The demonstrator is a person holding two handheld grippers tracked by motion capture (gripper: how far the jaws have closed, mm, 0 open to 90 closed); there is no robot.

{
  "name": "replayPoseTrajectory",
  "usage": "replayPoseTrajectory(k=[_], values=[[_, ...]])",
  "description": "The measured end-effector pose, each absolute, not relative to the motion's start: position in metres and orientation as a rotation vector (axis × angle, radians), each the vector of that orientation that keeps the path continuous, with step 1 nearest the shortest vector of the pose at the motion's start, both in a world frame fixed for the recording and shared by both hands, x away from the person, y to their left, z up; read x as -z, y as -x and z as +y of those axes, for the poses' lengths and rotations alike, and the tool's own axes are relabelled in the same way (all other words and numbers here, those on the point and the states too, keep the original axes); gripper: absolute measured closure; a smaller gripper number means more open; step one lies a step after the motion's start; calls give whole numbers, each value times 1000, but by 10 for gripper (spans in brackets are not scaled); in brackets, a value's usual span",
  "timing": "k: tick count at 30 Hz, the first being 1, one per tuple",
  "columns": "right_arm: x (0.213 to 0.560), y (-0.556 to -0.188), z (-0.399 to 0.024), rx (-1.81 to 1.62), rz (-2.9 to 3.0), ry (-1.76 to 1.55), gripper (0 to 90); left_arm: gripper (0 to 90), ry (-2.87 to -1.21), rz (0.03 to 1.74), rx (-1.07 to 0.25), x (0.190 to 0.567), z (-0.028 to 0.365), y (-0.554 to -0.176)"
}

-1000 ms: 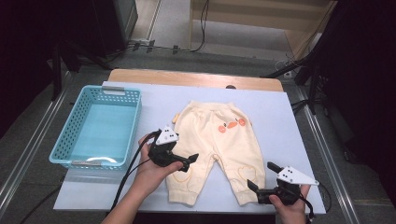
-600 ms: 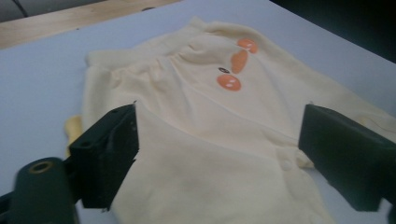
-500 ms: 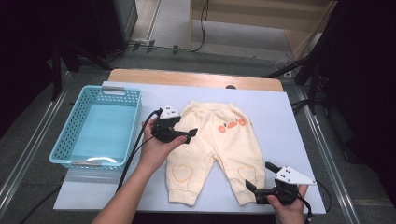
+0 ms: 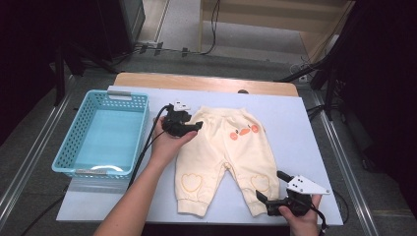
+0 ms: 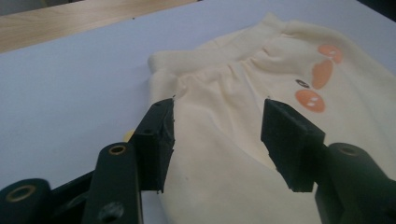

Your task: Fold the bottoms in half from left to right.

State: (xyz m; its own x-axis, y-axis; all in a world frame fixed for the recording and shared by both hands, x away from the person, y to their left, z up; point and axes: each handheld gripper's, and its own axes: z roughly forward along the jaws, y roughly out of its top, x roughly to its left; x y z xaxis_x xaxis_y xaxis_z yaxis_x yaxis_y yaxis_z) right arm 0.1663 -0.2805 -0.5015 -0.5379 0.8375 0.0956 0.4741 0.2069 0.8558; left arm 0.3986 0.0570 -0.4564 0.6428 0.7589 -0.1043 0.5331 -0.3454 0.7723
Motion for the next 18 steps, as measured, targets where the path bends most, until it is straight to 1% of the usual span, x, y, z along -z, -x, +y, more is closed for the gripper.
replayPoseTrajectory(k=[4, 6, 12, 18], values=[[502, -166, -279, -1273, 2105, -1216, 0, 506, -2032, 1044, -364, 458, 58, -411], [502, -166, -278, -1275, 2106, -1214, 0, 524, -2021, 1063, -352, 460, 58, -417], [501, -166, -275, -1276, 2109, -1206, 0, 574, -2058, 1096, -354, 471, 55, -431], [500, -165, -268, -1285, 2123, -1183, 0, 575, -2066, 1119, -320, 482, 54, -442]])
